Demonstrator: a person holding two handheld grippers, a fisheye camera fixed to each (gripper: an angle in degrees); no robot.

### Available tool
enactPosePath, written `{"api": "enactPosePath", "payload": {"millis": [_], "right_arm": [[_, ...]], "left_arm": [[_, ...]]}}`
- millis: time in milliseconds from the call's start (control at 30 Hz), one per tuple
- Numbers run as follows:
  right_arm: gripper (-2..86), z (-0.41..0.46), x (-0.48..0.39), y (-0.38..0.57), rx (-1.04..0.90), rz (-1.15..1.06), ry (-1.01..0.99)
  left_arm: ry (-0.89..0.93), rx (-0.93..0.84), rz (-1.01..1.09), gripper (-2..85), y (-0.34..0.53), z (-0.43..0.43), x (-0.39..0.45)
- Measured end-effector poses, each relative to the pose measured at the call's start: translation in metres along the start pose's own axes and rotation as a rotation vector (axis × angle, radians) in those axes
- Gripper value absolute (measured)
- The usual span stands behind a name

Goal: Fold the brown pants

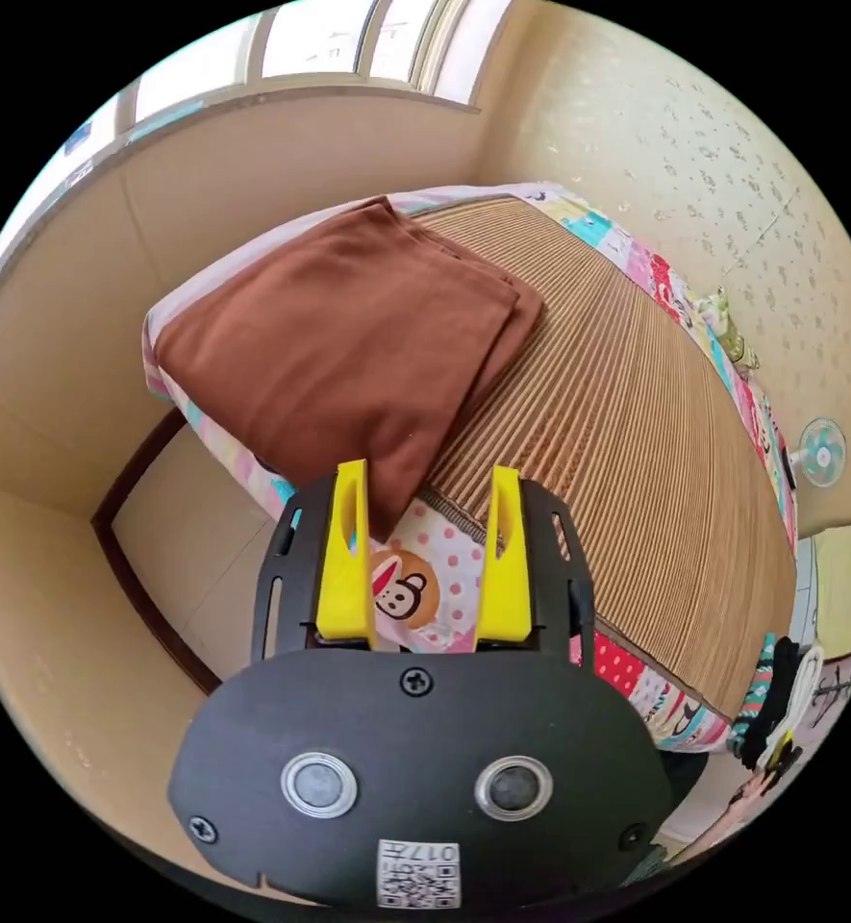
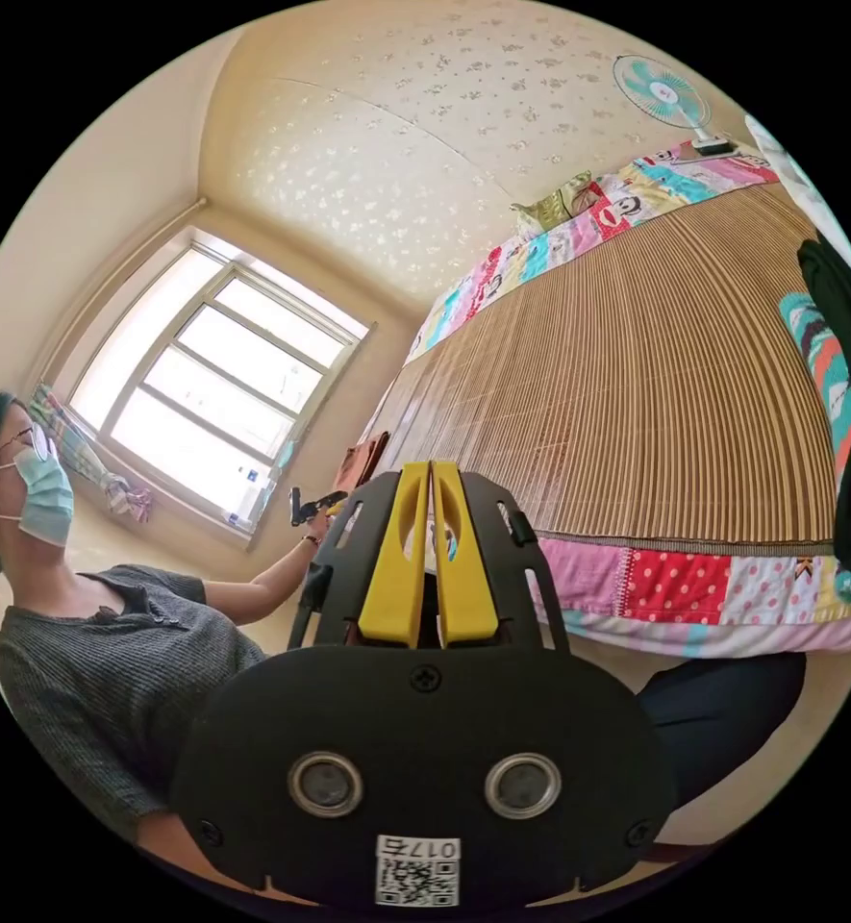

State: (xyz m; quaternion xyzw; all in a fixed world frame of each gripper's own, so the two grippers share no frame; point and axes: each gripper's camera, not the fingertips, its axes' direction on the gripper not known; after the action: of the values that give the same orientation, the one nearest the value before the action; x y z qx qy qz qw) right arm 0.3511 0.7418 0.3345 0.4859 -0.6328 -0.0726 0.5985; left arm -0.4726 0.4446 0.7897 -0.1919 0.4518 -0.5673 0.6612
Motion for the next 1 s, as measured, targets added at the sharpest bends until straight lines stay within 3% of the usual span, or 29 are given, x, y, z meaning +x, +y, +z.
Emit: {"api": "enactPosePath", "payload": {"millis": [67, 133, 233, 333, 433, 600, 700, 800, 867, 933, 1000], "right_arm": [[0.3, -0.018, 0.005, 0.006, 0.024, 0.016, -0.025], [0.3, -0.043, 0.019, 0.021, 0.055, 0.054, -0.055], [0.4, -0.068, 0.039, 0.045, 0.073, 0.105, -0.032], [0.4, -0.079, 0.062, 0.066, 0.076, 0.164, -0.038], [0.3, -0.075, 0.080, 0.077, 0.072, 0.192, -0.107], [0.3, -0.045, 0.087, 0.079, 0.005, 0.158, -0.215], [0.4, -0.032, 0.089, 0.085, -0.034, 0.139, -0.267], [0.3, -0.031, 0.101, 0.097, -0.068, 0.150, -0.276], [0.3, -0.037, 0.111, 0.106, -0.074, 0.168, -0.272], [0.3, -0.051, 0.126, 0.121, -0.066, 0.192, -0.264], [0.4, -0.063, 0.137, 0.132, -0.059, 0.197, -0.255]], "left_arm": [[-0.038, 0.064, -0.208, 7.1, -0.006, -0.004, -0.023], [0.064, 0.082, -0.351, 5.0, -0.007, -0.007, -0.039], [0.196, 0.068, -0.416, 2.6, -0.012, -0.015, -0.047], [0.346, 0.014, -0.296, 1.2, -0.019, -0.026, -0.015], [0.482, -0.100, -0.065, 0.2, -0.011, -0.024, 0.072], [0.521, -0.209, 0.177, -0.8, 0.040, -0.007, 0.228], [0.706, -0.319, 0.235, -0.8, 0.089, 0.005, 0.305], [0.835, -0.383, 0.433, -0.5, 0.147, -0.014, 0.381], [1.051, -0.412, 0.654, 0.3, 0.187, -0.050, 0.421], [1.070, -0.378, 0.727, 3.1, 0.203, -0.079, 0.422], [0.954, -0.267, 0.710, 6.3, 0.203, -0.103, 0.398]]}}
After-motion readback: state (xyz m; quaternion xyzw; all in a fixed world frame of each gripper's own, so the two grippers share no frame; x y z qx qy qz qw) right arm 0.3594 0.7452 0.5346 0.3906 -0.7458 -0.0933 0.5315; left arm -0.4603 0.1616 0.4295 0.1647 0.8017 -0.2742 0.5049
